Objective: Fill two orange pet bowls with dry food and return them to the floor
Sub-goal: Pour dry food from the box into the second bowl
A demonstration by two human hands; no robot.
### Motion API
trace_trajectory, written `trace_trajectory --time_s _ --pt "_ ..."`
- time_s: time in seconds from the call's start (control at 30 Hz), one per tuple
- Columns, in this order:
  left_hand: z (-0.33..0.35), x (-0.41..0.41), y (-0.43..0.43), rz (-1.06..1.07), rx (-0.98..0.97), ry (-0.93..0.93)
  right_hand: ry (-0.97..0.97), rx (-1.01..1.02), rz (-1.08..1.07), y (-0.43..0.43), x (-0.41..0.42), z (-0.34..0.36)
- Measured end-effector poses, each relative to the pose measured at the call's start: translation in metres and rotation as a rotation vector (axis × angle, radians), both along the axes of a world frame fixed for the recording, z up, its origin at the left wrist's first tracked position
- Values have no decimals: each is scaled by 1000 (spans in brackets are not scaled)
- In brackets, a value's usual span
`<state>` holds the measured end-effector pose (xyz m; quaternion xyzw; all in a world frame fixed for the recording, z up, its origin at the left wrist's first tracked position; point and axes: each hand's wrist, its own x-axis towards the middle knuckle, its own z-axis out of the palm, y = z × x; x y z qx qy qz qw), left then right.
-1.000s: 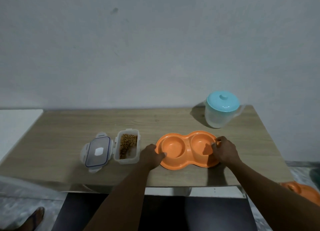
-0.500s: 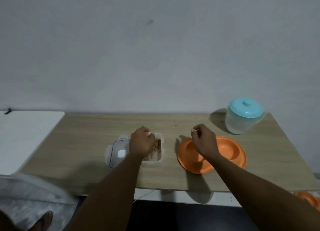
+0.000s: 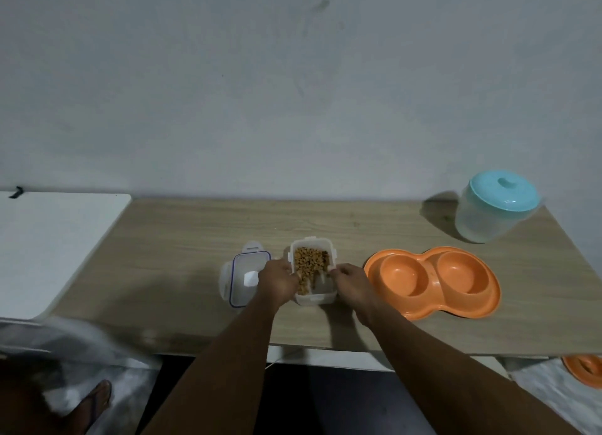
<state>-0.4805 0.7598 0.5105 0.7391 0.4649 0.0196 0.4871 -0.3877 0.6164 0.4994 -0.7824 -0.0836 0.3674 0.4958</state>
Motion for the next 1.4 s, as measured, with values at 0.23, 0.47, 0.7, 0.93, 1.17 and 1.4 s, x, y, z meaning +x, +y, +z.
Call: trace_trajectory --time_s 0.23,0.47,0.7,0.93,1.17,1.4 --pt "18 20 6 76 -98 -53 100 232 -125 -6 11 19" --pt "78 70 -33 60 -127 -239 113 428 -306 -27 40 70" --pt "80 106 -79 -162 -176 -299 -97 351 -493 -103 82 109" --pt "15 85 -93 -707 267 35 -520 -9 -413 -175 89 103" --pt "-31 76 -98 -855 307 36 -666 -264 -243 -181 81 96" --pt "-15 72 -111 -872 300 160 -796 -452 -108 -167 81 96"
